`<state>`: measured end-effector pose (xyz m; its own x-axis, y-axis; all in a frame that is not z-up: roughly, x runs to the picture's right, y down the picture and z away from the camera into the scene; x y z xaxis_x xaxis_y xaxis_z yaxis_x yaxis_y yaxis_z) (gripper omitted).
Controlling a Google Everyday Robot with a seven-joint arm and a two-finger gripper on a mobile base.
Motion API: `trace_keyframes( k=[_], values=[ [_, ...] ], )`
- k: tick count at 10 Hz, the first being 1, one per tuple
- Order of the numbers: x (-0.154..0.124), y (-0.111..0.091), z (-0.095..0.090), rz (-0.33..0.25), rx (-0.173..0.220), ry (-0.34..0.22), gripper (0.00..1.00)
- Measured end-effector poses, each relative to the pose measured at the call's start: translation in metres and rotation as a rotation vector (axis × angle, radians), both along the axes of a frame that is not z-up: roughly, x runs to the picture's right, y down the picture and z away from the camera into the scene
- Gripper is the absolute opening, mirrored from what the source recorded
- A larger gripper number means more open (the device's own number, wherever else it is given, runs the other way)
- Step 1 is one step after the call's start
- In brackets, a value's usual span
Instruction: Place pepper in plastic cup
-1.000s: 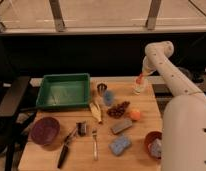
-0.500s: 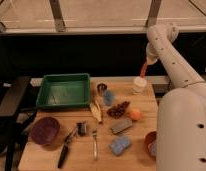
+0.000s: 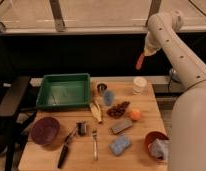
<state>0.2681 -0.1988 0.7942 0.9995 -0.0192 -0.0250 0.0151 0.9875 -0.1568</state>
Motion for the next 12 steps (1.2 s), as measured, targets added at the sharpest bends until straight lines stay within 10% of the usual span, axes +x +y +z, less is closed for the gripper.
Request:
trace_keyframes(
  k=[4, 8, 12],
  values=[
    [-0.081, 0.018, -0.022, 0.026, 0.013, -0.123, 0.00],
    [-0.159, 0.065, -0.052, 0.116, -0.070, -0.334, 0.00],
    [-0.172, 0.082, -0.056, 0.150, -0.123, -0.378, 0.00]
  ],
)
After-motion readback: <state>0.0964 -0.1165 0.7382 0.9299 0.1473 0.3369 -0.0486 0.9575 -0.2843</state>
